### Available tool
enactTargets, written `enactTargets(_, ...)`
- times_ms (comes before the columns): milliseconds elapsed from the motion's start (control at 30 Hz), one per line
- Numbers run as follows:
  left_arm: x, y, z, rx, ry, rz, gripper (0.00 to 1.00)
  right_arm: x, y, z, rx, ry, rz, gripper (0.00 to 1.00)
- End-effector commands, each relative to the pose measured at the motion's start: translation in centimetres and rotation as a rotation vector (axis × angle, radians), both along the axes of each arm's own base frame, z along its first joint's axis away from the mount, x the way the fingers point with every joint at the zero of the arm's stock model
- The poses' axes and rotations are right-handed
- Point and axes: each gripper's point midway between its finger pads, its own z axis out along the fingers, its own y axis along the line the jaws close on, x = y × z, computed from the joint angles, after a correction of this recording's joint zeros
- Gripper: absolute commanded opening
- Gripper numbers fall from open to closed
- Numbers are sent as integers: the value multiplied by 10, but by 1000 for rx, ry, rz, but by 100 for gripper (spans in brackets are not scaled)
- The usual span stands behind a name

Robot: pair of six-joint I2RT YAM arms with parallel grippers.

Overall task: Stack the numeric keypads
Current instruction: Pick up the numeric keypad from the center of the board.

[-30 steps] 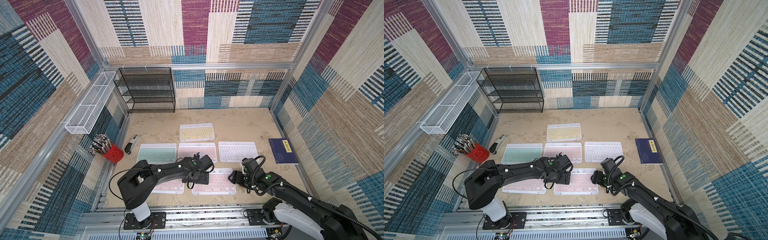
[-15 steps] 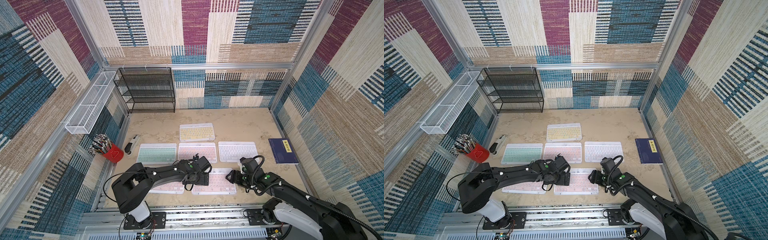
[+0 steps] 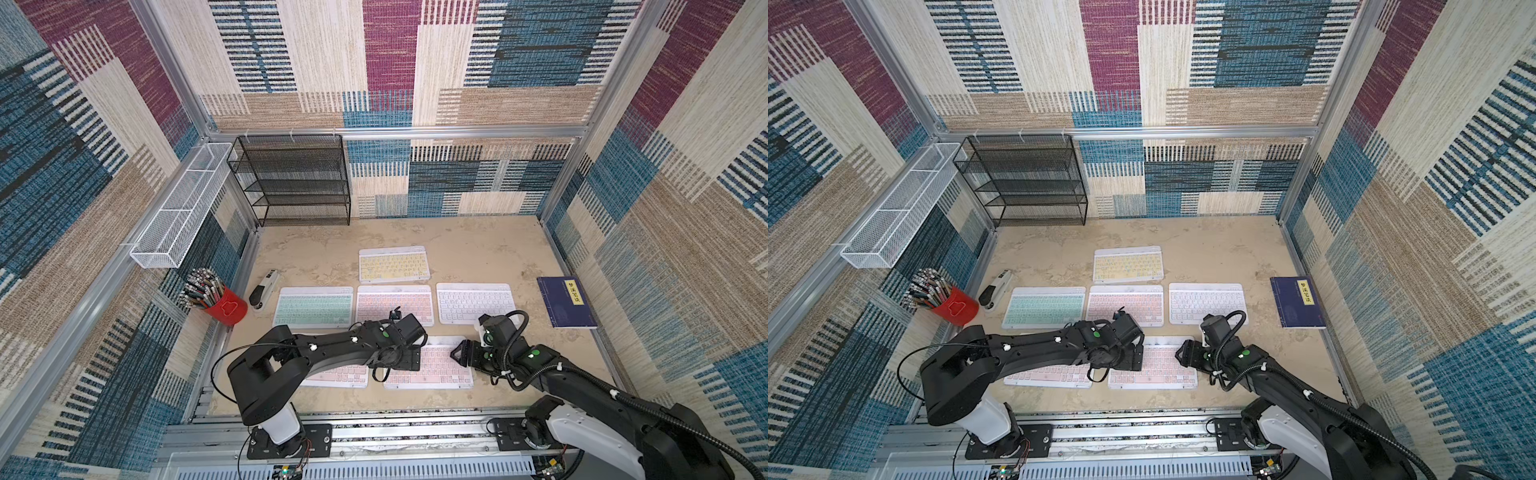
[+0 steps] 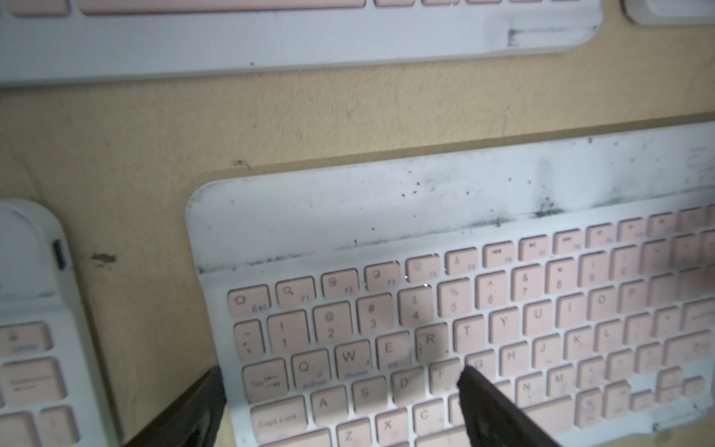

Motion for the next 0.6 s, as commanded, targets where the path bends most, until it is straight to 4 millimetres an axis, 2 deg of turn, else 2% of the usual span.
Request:
enactTargets(0, -24, -37, -17, -167, 151, -47, 97, -14, 24, 13, 164, 47, 63, 75)
enactTargets(133, -25, -38, -22, -168, 158, -46, 96, -10, 39, 38, 289, -14, 85, 75)
enactTargets(433, -27, -36, -27, -187, 156, -40, 96, -3, 48, 88, 437, -166, 106, 73)
enactTargets(567, -28, -37, -28, -196, 155, -42, 96, -5, 51, 98, 496, -188, 122, 69)
